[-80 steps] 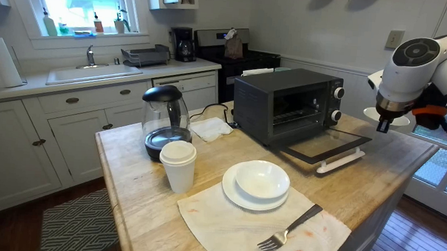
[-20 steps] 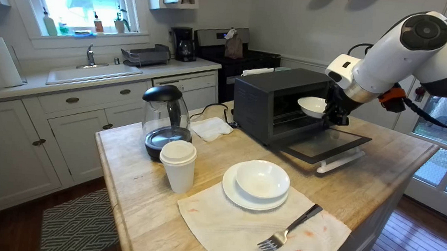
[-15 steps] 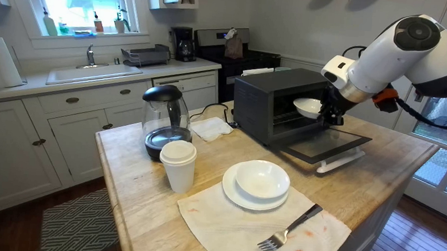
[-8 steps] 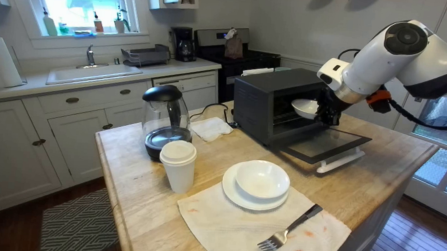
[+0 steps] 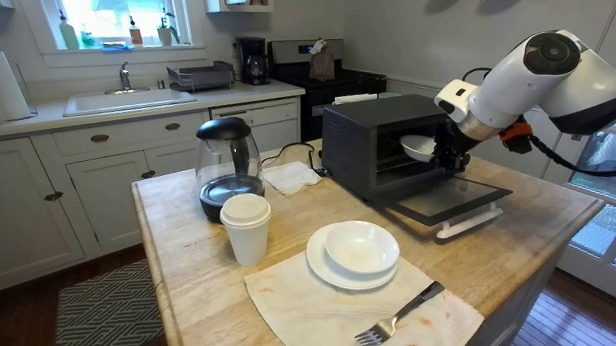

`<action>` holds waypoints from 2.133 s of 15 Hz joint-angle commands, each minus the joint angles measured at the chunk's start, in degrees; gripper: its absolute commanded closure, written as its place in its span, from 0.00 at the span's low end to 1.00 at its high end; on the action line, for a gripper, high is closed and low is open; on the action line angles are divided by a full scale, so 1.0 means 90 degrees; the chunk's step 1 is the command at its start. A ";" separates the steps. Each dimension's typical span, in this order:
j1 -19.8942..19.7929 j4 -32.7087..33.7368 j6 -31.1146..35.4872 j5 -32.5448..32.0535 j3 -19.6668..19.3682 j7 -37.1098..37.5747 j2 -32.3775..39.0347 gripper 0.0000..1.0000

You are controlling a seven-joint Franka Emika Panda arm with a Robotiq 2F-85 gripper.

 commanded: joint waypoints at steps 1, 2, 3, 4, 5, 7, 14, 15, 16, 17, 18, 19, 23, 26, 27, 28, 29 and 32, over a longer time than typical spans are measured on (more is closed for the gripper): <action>-0.0106 0.0321 0.0246 -0.0202 0.0021 0.0008 0.0192 0.98; -0.0109 0.0359 0.0257 -0.0205 0.0024 0.0015 0.0216 0.98; -0.0110 0.0390 0.0274 -0.0197 0.0025 0.0013 0.0240 0.98; -0.0110 0.0422 0.0274 -0.0215 0.0028 0.0030 0.0256 0.98; -0.0112 0.0448 0.0286 -0.0220 0.0031 0.0042 0.0269 0.98; -0.0117 0.0508 0.0319 -0.0234 0.0029 0.0043 0.0295 0.98; -0.0105 0.0668 0.0278 -0.0221 0.0022 0.0032 0.0400 0.98; -0.0107 0.0691 0.0282 -0.0219 0.0022 0.0030 0.0420 0.98; -0.0108 0.0718 0.0277 -0.0224 0.0022 0.0035 0.0443 0.98; -0.0109 0.0744 0.0267 -0.0223 0.0022 0.0043 0.0465 0.98; -0.0110 0.0766 0.0272 -0.0215 0.0020 0.0033 0.0485 0.98; -0.0111 0.0781 0.0268 -0.0217 0.0021 0.0038 0.0498 0.98; -0.0116 0.0866 0.0271 -0.0238 0.0038 0.0091 0.0548 0.62; -0.0123 0.0920 0.0290 -0.0272 0.0044 0.0116 0.0541 0.41; -0.0127 0.0934 0.0302 -0.0266 0.0042 0.0111 0.0542 0.35; -0.0126 0.0935 0.0309 -0.0252 0.0038 0.0103 0.0535 0.28; -0.0125 0.0905 0.0332 -0.0206 0.0030 0.0072 0.0532 0.21; -0.0134 0.0869 0.0396 -0.0153 0.0016 0.0046 0.0541 0.62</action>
